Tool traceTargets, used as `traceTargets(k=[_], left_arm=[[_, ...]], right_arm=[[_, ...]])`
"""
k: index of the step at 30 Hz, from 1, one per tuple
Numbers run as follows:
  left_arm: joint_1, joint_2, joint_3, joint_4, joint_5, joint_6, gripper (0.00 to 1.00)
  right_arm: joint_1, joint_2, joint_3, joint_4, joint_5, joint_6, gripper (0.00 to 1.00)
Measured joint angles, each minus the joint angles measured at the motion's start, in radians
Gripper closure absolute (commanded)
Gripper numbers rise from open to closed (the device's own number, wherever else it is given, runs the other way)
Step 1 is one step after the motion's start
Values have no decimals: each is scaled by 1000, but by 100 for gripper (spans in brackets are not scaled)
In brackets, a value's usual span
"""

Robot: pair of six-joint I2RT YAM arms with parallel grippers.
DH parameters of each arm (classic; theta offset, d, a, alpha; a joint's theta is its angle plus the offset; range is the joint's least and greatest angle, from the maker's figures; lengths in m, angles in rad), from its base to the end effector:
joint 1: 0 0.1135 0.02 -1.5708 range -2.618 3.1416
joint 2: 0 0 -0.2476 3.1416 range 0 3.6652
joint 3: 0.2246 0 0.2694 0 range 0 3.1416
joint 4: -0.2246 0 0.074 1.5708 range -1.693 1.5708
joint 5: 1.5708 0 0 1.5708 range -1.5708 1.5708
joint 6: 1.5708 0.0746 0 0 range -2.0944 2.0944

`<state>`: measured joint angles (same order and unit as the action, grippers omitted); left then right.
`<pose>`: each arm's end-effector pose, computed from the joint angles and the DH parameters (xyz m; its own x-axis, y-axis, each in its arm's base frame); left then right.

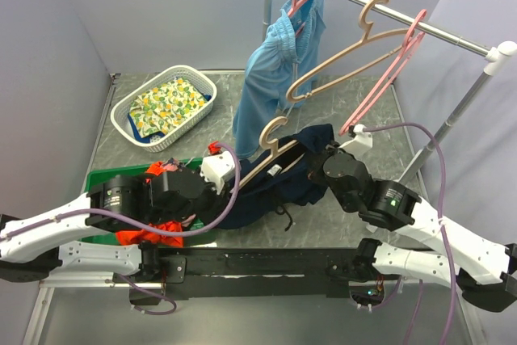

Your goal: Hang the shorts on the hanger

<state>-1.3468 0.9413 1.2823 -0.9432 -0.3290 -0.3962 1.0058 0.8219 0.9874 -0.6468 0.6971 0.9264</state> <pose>0.0726 -0.2100 0.3761 -0.4493 0.3282 -0.8309 0.7481 0.6466 -0.1492 0.1566 0.1575 0.3366 -0.4230 0.4776 -0.7701 -0.0078 0.8479 0.5301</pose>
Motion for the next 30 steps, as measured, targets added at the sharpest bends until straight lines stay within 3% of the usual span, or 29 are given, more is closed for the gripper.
traceTargets(k=[1, 4, 7, 10, 18, 30], left_arm=[[0, 5, 10, -24, -7, -1, 99], [0, 13, 19, -77, -28, -17, 99], [11, 10, 13, -105, -42, -33, 99], [71, 8, -2, -100, -32, -29, 99], [365, 81, -64, -7, 37, 65, 99], [383, 156, 11, 67, 150, 173, 99]], right_arm=[[1, 2, -7, 5, -5, -5, 57], [2, -36, -44, 27, -12, -31, 40], [2, -86, -83, 47, -23, -55, 34], [2, -116, -113, 79, -39, -67, 32], [2, -182, -185, 90, -52, -56, 32], [2, -299, -264, 60, -38, -22, 32]])
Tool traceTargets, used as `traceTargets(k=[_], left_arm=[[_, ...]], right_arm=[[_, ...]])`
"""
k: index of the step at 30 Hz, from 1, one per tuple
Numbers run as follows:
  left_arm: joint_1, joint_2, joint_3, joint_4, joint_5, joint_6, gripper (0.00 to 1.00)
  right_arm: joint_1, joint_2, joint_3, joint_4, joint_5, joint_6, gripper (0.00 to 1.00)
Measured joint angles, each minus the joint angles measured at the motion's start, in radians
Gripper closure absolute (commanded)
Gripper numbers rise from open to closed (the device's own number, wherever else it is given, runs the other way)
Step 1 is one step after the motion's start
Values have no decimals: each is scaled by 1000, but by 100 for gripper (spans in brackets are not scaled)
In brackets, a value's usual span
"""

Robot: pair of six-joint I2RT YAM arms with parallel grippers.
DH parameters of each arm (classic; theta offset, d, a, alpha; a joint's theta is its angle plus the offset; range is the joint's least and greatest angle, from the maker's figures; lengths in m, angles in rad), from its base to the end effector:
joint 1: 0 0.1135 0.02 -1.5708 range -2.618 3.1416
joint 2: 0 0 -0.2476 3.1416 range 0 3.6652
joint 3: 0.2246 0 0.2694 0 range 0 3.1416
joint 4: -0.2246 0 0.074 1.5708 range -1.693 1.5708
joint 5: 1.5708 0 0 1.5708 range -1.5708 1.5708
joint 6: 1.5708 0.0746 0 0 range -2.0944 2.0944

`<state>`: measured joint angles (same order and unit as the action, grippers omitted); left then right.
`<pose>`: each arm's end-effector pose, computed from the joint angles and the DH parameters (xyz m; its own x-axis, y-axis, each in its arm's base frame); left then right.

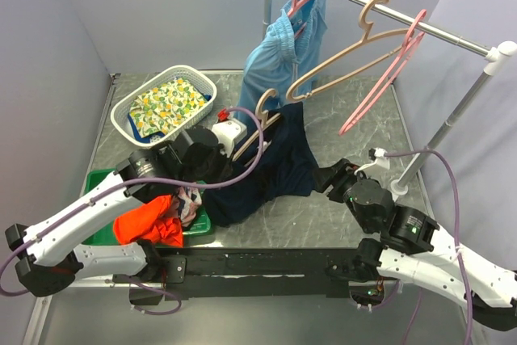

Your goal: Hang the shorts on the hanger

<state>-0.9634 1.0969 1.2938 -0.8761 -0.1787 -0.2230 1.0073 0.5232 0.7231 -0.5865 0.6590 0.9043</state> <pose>0.1636 -0.2121 0.3514 -0.5109 0.3537 -0.7835 0.6318 0.7726 -0.0632 0.1317 0.1228 0.2980 -0.4117 0.5117 -0.7541 -0.0676 0.8080 0.5853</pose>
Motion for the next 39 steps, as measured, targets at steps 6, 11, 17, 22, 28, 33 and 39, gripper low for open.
traceTargets(k=[6, 11, 17, 22, 28, 33, 39], left_arm=[[21, 55, 79, 12, 8, 22, 99], [56, 147, 177, 19, 34, 48, 99], [64, 225, 275, 26, 75, 85, 99], [31, 256, 338, 26, 89, 111, 99], [-32, 309, 404, 27, 96, 137, 99], [-42, 347, 444, 28, 93, 164, 99], [10, 406, 519, 21, 85, 177, 99]], right_arm=[[0, -68, -28, -6, 0, 5, 32], [0, -77, -32, -6, -2, 15, 32], [0, -71, -76, 4, -17, 23, 32], [0, -45, -89, 3, -21, 23, 32], [0, -48, -94, 9, -21, 23, 32], [0, -67, -107, 9, -23, 23, 32], [0, -77, -108, 9, -23, 23, 32]])
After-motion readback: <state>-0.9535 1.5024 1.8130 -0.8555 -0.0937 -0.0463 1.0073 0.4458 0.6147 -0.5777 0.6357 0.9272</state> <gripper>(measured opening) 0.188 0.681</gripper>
